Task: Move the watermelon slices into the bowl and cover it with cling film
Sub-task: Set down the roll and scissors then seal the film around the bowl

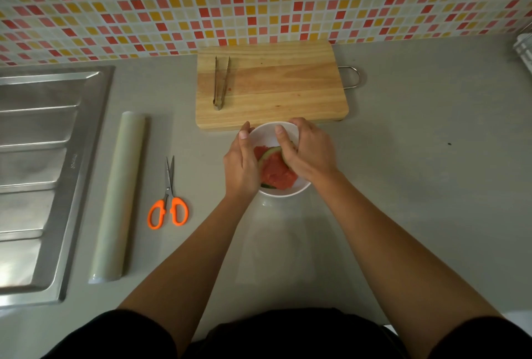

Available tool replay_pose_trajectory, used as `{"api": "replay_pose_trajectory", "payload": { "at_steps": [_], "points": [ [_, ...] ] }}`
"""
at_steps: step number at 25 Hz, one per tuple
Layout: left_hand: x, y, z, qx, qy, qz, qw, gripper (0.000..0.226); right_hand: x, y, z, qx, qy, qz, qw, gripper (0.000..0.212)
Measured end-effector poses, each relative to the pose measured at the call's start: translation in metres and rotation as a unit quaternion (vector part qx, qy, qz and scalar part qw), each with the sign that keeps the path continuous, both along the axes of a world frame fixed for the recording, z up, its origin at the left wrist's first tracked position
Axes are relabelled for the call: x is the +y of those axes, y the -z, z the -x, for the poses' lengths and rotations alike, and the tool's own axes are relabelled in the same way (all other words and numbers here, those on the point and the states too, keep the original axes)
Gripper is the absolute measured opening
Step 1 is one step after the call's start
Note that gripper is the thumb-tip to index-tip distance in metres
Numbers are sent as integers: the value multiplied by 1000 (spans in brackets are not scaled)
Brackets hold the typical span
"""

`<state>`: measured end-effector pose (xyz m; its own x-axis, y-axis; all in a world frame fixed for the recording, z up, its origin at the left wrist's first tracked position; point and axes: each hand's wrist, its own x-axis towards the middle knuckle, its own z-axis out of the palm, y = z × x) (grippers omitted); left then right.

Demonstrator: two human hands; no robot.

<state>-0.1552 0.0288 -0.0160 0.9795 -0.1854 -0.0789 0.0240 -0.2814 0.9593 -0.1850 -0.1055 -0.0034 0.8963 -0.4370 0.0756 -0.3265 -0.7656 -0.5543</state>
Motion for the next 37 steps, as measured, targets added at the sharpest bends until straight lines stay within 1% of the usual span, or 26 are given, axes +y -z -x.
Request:
{"api": "replay_pose_trajectory", "payload": {
  "at_steps": [2,6,11,14,16,18,20,21,22,23,25,27,30,33,37],
  "points": [
    [-1,1,0,-4,-3,0,1000,58,0,1,0,-3,22,6,1000,60],
    [-1,2,0,2,-15,3,1000,58,1,2,0,5,62,1,998,66],
    [-1,1,1,6,-13,-7,1000,58,0,2,0,39,97,3,995,69],
    [-2,-4,2,10,-5,-21,1000,58,-1,2,-2,92,125,-29,987,77],
    [1,-8,7,40,1,-26,999,62,-9,2,-2,78,133,-66,986,81],
    [8,-9,15,65,4,-28,998,64,-17,-1,4,-1,89,-110,990,69],
    [12,-14,17,40,-19,-50,998,55,-23,-5,13,-75,39,-149,985,58],
    [12,-17,14,23,-37,-63,997,51,-23,-4,16,-88,20,-169,982,54],
    [12,-20,9,11,-46,-70,996,53,-21,-2,18,-84,3,-186,979,52],
    [10,-20,4,6,-34,-68,997,56,-19,-1,18,-72,-15,-194,978,50],
    [7,-15,-2,16,26,-50,998,55,-15,2,16,-50,-43,-179,982,48],
    [7,-7,2,12,56,-33,998,56,-15,2,13,-41,-51,-163,984,50],
    [3,4,12,3,23,-26,999,59,-16,4,9,-22,-25,-157,987,58],
    [-4,7,16,4,-18,-28,999,61,-14,4,8,-8,39,-153,987,66],
    [-8,5,20,7,-61,-41,997,66,-10,3,6,13,107,-147,983,60]
  ]
}}
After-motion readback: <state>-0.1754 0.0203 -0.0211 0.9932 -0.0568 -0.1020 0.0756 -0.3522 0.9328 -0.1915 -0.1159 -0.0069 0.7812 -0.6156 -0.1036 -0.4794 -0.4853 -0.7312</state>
